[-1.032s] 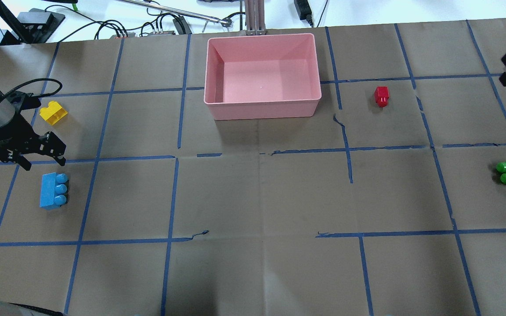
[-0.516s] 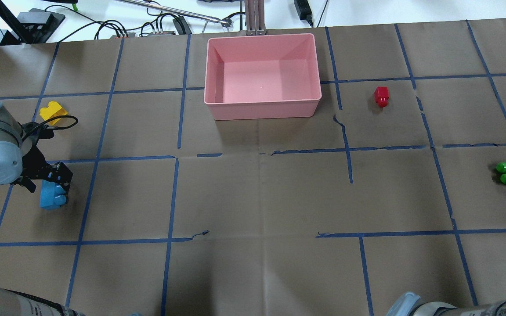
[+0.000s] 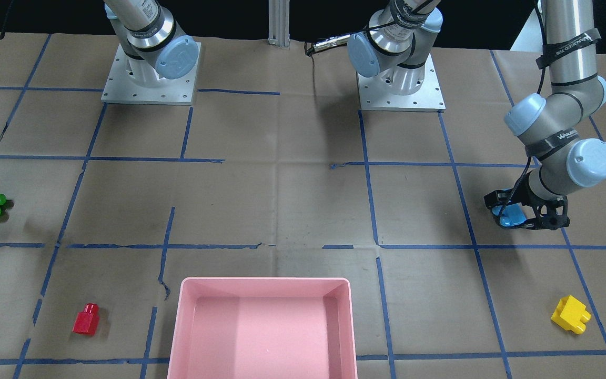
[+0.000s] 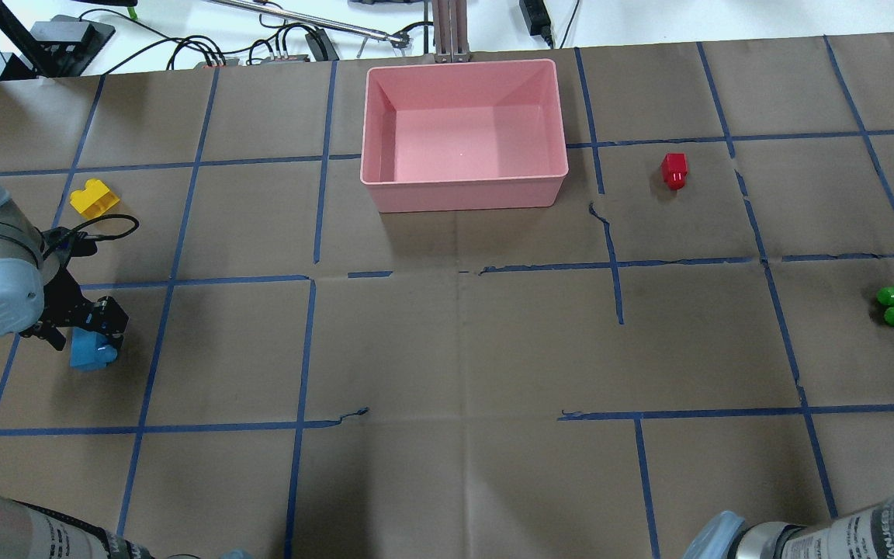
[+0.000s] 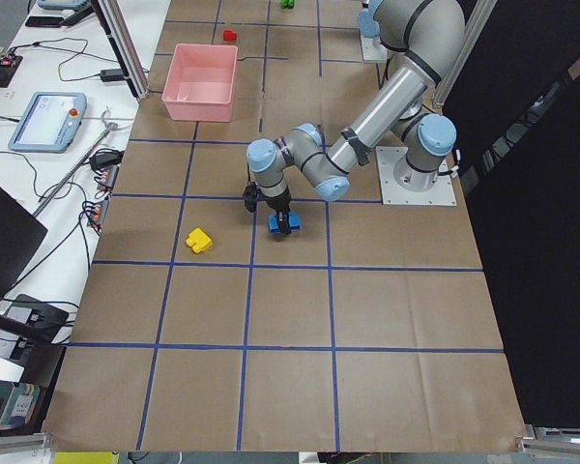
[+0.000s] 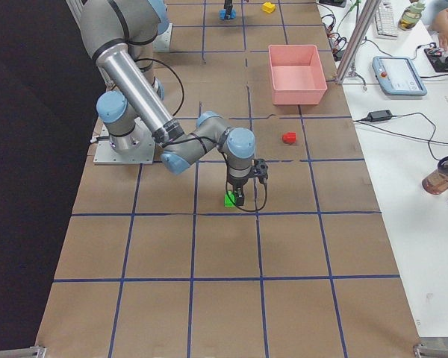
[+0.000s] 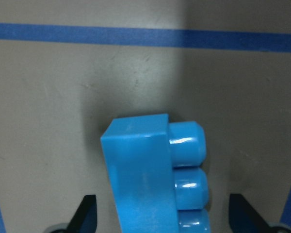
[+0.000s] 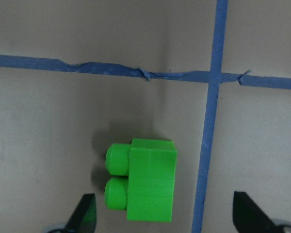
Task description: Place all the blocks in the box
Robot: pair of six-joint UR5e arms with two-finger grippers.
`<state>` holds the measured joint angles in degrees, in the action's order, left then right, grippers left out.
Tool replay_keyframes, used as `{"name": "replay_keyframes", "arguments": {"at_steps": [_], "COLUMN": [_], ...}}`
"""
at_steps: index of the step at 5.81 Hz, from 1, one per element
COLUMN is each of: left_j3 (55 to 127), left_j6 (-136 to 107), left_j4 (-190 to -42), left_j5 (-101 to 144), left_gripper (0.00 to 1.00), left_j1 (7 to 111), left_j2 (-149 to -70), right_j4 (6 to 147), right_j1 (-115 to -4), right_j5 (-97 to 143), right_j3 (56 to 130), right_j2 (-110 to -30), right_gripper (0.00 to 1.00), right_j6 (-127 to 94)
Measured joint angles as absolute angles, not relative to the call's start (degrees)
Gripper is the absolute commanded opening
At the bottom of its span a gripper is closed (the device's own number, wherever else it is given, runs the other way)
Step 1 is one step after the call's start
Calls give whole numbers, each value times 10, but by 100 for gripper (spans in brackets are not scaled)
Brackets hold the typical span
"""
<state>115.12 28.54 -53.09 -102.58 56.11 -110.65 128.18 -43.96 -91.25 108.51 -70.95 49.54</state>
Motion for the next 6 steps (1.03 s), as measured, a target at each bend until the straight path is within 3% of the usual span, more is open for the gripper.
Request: {"name": "replay_keyframes", "arguments": {"at_steps": [2, 3, 4, 5, 6], "left_j3": [1152, 1151, 1148, 1145, 1137], "left_j6": [288, 289, 289, 289, 289], "left_j4": [-534, -534, -535, -536, -537], "left_j5": [-1025, -1019, -1007, -991, -960], "left_gripper": [14, 0, 0, 0, 0], "left_j1": [557, 558, 560, 563, 571], "left_j2": [-1111, -1111, -1109, -1104, -1097], "right_j4": [1290, 1290, 1289, 1289, 1289], "right_j1": [-439, -439, -439, -439, -439], "right_j5": [-911, -911, -911, -910, -909], "right_j3": [1087, 1088, 1088, 1087, 1087], "right_j2": [-678, -670, -661, -653, -651], "right_gripper": [100, 100, 99, 86, 66], "right_j6": [462, 462, 463, 463, 462]}}
